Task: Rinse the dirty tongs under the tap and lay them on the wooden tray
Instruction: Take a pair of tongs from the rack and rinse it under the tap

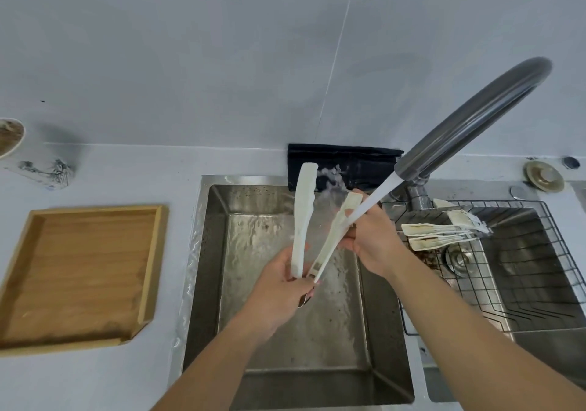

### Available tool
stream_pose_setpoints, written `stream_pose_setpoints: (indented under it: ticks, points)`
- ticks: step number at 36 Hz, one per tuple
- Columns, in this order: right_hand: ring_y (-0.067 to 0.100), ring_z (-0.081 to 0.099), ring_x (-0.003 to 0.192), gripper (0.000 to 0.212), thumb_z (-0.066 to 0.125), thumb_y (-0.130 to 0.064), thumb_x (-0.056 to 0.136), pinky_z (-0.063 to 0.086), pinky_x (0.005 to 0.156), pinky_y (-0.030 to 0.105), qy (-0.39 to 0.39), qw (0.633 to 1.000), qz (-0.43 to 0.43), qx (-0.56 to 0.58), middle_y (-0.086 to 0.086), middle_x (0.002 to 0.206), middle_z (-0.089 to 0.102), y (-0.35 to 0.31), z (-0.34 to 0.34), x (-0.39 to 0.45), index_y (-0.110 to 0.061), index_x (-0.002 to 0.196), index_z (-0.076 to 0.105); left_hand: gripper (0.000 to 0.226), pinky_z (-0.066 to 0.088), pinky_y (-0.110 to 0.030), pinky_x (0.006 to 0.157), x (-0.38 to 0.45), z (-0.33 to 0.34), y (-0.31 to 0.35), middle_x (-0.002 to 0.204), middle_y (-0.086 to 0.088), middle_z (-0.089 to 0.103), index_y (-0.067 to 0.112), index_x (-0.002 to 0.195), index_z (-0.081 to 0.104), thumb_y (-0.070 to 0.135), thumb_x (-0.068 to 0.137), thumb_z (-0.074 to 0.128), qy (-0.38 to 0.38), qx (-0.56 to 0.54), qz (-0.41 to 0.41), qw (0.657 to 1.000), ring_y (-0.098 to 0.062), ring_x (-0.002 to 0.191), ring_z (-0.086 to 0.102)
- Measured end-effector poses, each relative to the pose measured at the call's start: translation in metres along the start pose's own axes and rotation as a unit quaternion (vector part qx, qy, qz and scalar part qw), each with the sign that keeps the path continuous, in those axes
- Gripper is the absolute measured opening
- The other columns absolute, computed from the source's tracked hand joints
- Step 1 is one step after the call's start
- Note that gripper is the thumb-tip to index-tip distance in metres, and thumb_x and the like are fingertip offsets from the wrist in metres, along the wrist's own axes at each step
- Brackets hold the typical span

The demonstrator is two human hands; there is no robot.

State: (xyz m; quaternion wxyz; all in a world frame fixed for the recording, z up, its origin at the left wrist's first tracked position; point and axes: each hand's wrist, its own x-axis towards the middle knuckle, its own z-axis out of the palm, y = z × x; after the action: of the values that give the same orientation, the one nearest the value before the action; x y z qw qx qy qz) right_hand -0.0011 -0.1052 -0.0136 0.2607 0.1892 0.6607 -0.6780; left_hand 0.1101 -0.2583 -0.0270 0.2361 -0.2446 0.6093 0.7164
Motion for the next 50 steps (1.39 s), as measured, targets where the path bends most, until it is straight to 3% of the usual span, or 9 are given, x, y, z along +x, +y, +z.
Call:
stream_pose_setpoints:
  ticks: [11,19,26,29,32,34,39,45,50]
  points:
    - [0.036,0.064,0.110,0.102,0.067,0.017,0.063,0.062,0.080,0.055,-0.004,0.997,-0.048,-0.059,0.014,0.122,0.056,0.033,0.014,-0.003,-0.046,0.138,0.038,0.039,0.062,-0.043,0.078,0.001,0.014,0.007,0.093,-0.007,0.072,0.043,0.098,0.060,0.004,0.094,0.065,0.064,0.046,0.055,0.995,-0.017,0.073,0.066]
    - [0.026,0.074,0.087,0.041,0.069,-0.005,0.085,0.064,0.060,0.037,0.105,0.974,-0.059,-0.192,0.009,0.100,0.066,0.021,0.002,0.018,-0.014,0.120,0.050,0.037,0.056,-0.023,0.071,-0.002,0.009,0.001,0.099,0.003,0.071,0.034,0.117,0.059,0.007,0.093,0.067,0.038,0.071,0.055,0.995,-0.011,0.073,0.067]
    - [0.023,0.068,0.067,0.009,0.053,-0.010,0.093,0.055,0.049,0.031,0.143,0.917,-0.068,-0.365,0.007,0.084,0.068,0.001,-0.009,0.030,-0.018,0.095,0.057,0.028,0.061,-0.037,0.081,-0.004,0.010,0.001,0.090,0.003,0.071,0.033,0.110,0.068,0.011,0.092,0.069,0.024,0.114,0.049,0.992,-0.018,0.083,0.070]
    - [0.017,0.060,0.048,0.020,0.044,-0.011,0.098,0.045,0.040,0.022,0.146,0.900,-0.055,-0.406,0.009,0.071,0.065,0.000,-0.013,0.033,-0.012,0.084,0.058,0.027,0.062,-0.042,0.079,-0.002,0.009,-0.002,0.087,-0.004,0.070,0.039,0.101,0.069,0.013,0.092,0.069,0.028,0.128,0.055,0.990,-0.018,0.076,0.065]
    - [0.016,0.057,0.040,0.023,0.042,-0.012,0.102,0.045,0.038,0.023,0.105,0.952,-0.035,-0.285,0.020,0.072,0.069,0.001,-0.016,0.030,-0.008,0.092,0.061,0.026,0.056,-0.030,0.069,-0.001,0.009,-0.005,0.086,-0.013,0.069,0.039,0.097,0.069,0.013,0.092,0.067,0.041,0.134,0.067,0.988,-0.015,0.069,0.057]
    - [0.018,0.062,0.051,0.016,0.046,-0.006,0.100,0.052,0.047,0.026,0.046,0.973,-0.021,-0.223,0.024,0.085,0.070,0.003,-0.018,0.025,-0.011,0.105,0.060,0.025,0.049,-0.027,0.062,0.000,0.006,-0.005,0.082,-0.014,0.068,0.038,0.096,0.068,0.013,0.093,0.066,0.054,0.131,0.076,0.987,-0.013,0.066,0.055]
    - [0.027,0.070,0.096,0.063,0.059,0.016,0.082,0.059,0.065,0.030,-0.038,0.991,0.018,-0.124,0.016,0.114,0.066,0.021,-0.012,0.012,-0.019,0.132,0.047,0.035,0.042,-0.010,0.055,0.000,0.001,-0.006,0.076,0.013,0.065,0.038,0.102,0.069,0.005,0.091,0.067,0.080,0.156,0.086,0.981,-0.001,0.061,0.053]
    - [0.022,0.067,0.061,0.033,0.037,0.007,0.092,0.062,0.059,0.037,-0.030,0.966,0.027,-0.255,0.019,0.086,0.073,0.017,-0.005,0.008,-0.011,0.103,0.063,0.042,0.052,-0.017,0.061,-0.006,0.007,-0.015,0.091,0.000,0.072,0.048,0.100,0.062,0.007,0.091,0.068,0.100,0.153,0.089,0.979,-0.010,0.071,0.059]
    - [0.022,0.061,0.050,0.031,0.031,-0.004,0.101,0.054,0.047,0.031,0.023,0.928,0.049,-0.370,0.017,0.070,0.067,0.011,-0.014,0.016,-0.003,0.097,0.062,0.033,0.045,-0.021,0.054,-0.010,0.007,-0.019,0.072,0.003,0.065,0.042,0.094,0.068,0.009,0.093,0.066,0.103,0.108,0.073,0.986,-0.009,0.060,0.050]
